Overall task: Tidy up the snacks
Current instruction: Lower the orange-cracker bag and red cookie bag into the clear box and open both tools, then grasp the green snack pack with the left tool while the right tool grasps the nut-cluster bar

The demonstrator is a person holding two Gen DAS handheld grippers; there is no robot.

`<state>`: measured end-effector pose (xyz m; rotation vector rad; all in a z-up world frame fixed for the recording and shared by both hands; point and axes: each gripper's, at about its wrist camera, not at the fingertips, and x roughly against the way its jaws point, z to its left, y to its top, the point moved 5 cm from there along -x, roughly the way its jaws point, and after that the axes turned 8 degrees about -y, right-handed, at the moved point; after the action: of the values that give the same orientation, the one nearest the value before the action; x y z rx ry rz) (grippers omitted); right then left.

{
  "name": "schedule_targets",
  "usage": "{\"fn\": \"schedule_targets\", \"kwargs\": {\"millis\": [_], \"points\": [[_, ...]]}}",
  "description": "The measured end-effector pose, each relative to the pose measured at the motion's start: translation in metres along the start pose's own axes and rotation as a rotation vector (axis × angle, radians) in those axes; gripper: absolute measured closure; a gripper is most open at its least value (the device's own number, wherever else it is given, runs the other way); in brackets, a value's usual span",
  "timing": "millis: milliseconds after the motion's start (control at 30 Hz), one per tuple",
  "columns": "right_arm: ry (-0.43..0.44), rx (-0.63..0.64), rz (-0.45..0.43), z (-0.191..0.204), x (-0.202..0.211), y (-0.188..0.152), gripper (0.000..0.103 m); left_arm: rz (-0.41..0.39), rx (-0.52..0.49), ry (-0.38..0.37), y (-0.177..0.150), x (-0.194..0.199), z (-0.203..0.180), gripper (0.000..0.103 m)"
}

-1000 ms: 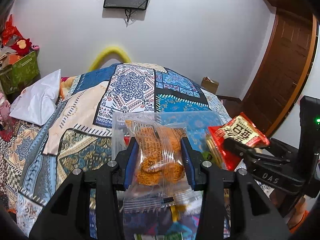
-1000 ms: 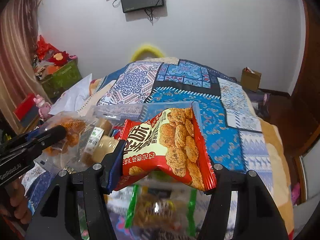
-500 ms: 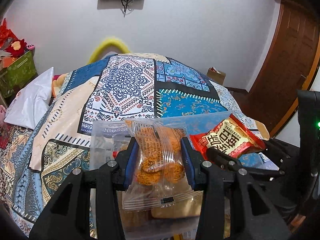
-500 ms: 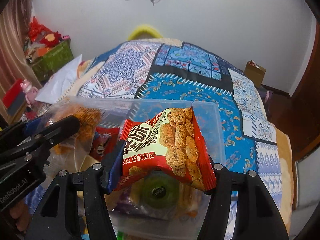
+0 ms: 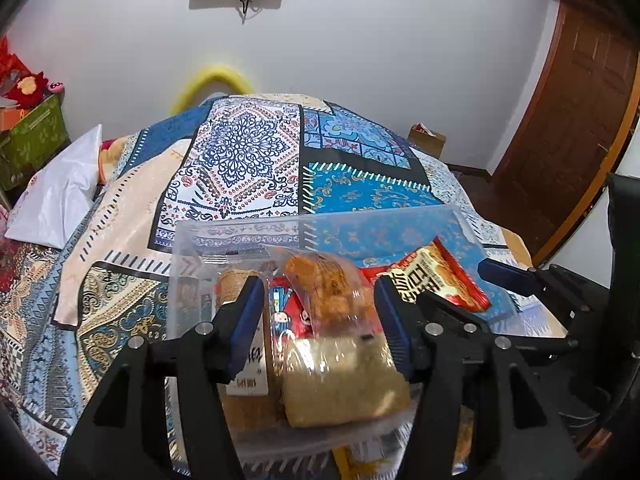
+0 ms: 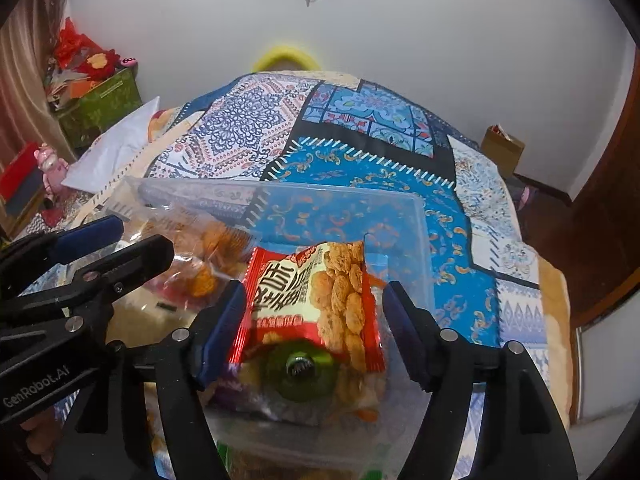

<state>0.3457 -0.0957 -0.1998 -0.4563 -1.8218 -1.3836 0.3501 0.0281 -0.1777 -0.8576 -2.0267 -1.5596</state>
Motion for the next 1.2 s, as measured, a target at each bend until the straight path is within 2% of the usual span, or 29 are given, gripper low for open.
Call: {"fn": "schedule_targets", "kwargs": {"millis": [200, 267, 367, 467, 533, 600, 700, 833, 1200], "points": [[0.022, -0.017, -0.026, -0.004, 0.029, -0.005, 0.035, -0.031, -0.007, 0.008, 0.001, 0.037, -0.005, 0.046], [0.029, -0.025, -0.039, -0.007, 0.043, -0.009, 0.035, -0.042, -0.005, 0.014, -0.001, 0.05, -0.005, 0.041], [0.04, -0.035, -0.056, -0.009, 0.06, -0.015, 0.035, -0.051, -0.005, 0.019, -0.006, 0.067, -0.003, 0.04], [0.043, -0.04, -0.075, -0.01, 0.079, -0.024, 0.034, -0.038, -0.009, 0.034, -0.018, 0.085, 0.0, 0.04], [0.045, -0.043, -0.085, -0.01, 0.088, -0.03, 0.025, -0.029, -0.015, 0.044, -0.028, 0.094, 0.002, 0.04], [0.043, -0.049, -0.107, -0.009, 0.101, -0.038, 0.021, -0.014, -0.024, 0.06, -0.041, 0.103, 0.005, 0.04], [0.054, -0.055, -0.112, -0.004, 0.112, -0.051, 0.021, 0.022, -0.032, 0.068, -0.063, 0.113, 0.01, 0.04], [0.093, -0.059, -0.095, 0.008, 0.119, -0.073, 0.021, 0.067, -0.032, 0.077, -0.096, 0.126, 0.016, 0.04], [0.191, 0.017, 0.047, 0.073, 0.103, -0.143, 0.021, 0.193, -0.027, 0.09, -0.173, 0.142, 0.024, 0.04]]}}
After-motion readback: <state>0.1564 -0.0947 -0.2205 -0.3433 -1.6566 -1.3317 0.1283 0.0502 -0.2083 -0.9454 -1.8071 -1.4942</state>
